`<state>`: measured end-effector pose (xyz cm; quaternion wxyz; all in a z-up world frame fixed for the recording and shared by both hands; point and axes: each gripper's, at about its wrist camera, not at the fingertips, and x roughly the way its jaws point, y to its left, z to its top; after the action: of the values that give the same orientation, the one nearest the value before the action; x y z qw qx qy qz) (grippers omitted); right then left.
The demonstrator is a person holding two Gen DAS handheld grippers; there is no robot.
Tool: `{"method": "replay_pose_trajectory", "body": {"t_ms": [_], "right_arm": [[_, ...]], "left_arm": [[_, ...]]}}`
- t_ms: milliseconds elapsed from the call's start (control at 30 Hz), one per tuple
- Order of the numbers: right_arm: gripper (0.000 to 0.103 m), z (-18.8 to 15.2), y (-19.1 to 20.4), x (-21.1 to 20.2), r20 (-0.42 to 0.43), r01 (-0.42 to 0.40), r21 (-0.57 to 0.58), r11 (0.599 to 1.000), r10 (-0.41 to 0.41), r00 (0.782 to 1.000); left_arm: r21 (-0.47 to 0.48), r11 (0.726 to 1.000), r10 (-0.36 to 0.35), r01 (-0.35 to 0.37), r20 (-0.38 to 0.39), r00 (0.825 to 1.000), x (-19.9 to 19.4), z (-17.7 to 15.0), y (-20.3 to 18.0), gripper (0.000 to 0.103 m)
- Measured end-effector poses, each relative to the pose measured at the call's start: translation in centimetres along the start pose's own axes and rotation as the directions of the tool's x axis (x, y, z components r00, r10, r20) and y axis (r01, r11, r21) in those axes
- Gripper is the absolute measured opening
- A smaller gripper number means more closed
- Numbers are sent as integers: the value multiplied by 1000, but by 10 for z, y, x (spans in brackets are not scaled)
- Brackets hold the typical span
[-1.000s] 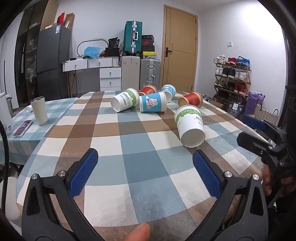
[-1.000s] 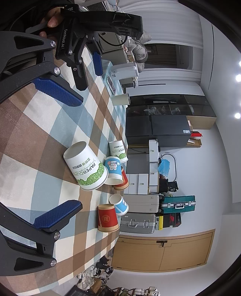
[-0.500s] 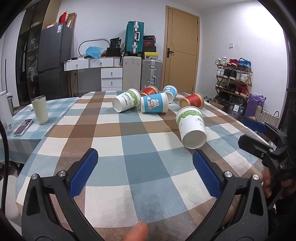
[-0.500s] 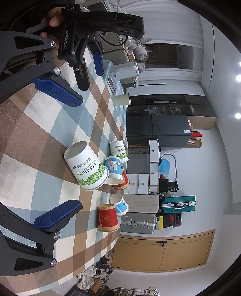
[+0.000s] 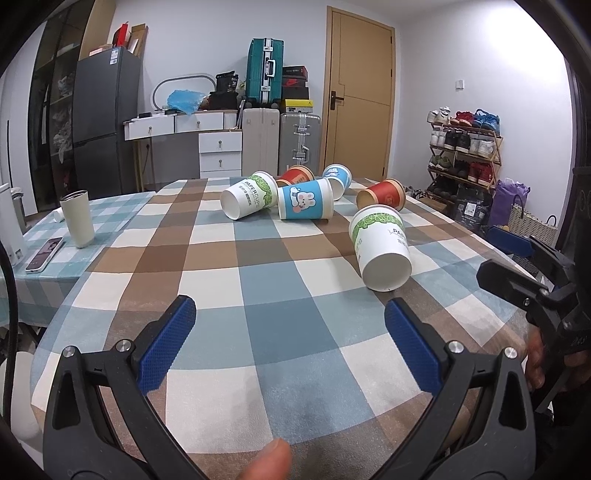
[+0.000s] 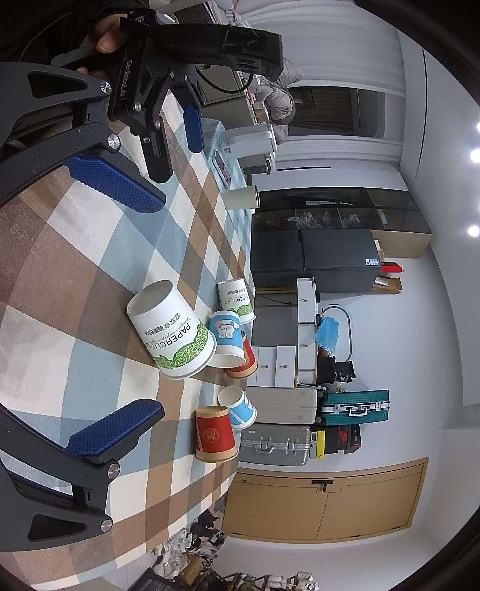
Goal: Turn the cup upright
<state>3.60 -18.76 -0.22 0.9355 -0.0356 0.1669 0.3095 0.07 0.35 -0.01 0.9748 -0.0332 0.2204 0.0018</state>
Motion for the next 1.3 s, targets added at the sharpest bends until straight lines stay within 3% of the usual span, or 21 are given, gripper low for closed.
{"method": "replay_pose_trajectory", "body": {"t_ms": [267,800,1000,1300], "right_arm": [[103,1,-1,-1,1,2,2,1000,-2,1000],[103,2,-8,0,-22,34,2,999,-34,999],[103,0,-7,8,-73,30,-11,999,-31,997],[103,4,-12,3,-62,35,6,999,-35,997]], "left_arm": [[-13,1000,-27,27,15,1000,-3,1,-2,102],[11,1000,17,-17,-1,1000,-3,7,-6,102],[42,999,5,-4,-12,1000,-2,9,-14,102],[29,999,-12,12,-10,1000,-4,16,-18,102]]}}
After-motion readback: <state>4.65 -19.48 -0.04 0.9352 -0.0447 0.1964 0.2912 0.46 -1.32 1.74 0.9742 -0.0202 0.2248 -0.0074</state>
